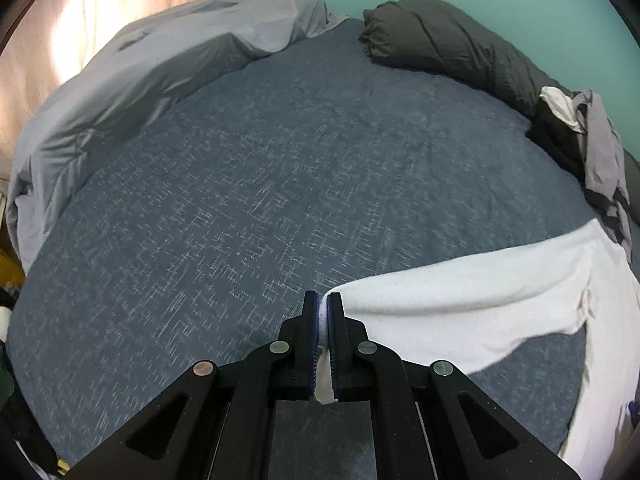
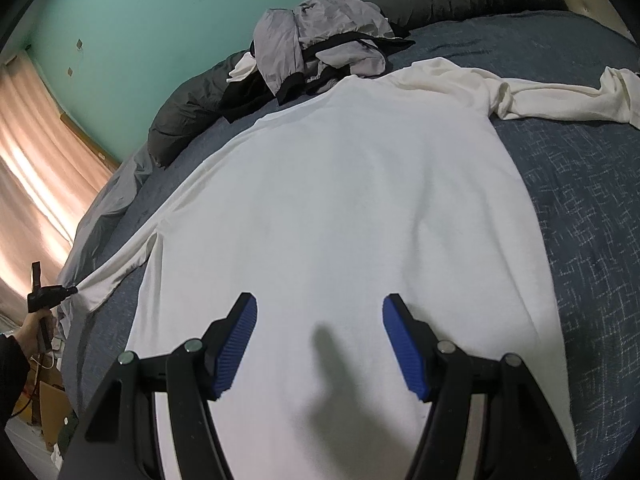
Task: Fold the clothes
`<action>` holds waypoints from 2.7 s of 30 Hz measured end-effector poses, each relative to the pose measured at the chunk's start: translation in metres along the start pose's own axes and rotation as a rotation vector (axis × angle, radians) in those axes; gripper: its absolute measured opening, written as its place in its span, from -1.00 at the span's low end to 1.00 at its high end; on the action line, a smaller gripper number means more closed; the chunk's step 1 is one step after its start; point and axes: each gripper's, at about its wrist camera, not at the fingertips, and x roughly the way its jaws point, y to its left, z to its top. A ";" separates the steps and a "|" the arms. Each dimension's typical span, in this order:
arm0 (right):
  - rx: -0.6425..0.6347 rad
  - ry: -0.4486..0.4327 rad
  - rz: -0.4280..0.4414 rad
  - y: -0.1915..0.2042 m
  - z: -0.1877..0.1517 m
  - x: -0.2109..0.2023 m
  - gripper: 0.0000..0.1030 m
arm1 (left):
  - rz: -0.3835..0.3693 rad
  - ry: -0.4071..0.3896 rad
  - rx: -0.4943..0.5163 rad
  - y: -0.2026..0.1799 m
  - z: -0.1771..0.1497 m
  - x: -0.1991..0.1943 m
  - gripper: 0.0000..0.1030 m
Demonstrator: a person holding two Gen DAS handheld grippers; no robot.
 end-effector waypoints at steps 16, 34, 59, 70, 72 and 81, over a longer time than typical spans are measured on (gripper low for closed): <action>-0.004 0.003 0.030 0.011 -0.003 0.003 0.29 | -0.167 0.057 -0.181 0.037 -0.050 0.026 -0.24; -0.003 -0.006 0.044 0.013 -0.001 0.002 0.29 | -0.126 0.077 -0.137 0.048 -0.027 0.004 -0.89; -0.029 0.005 0.023 0.017 -0.004 0.007 0.29 | -0.118 0.025 -0.256 0.068 -0.003 0.045 -0.45; -0.050 0.031 0.017 0.023 -0.009 0.016 0.29 | -0.140 0.022 -0.207 0.053 0.008 0.062 -0.94; -0.054 0.033 0.015 0.025 -0.009 0.017 0.29 | -0.118 -0.013 -0.223 0.064 0.012 0.054 -0.95; -0.066 0.049 0.013 0.026 -0.012 0.022 0.29 | -0.071 -0.025 -0.290 0.075 0.041 0.066 -0.94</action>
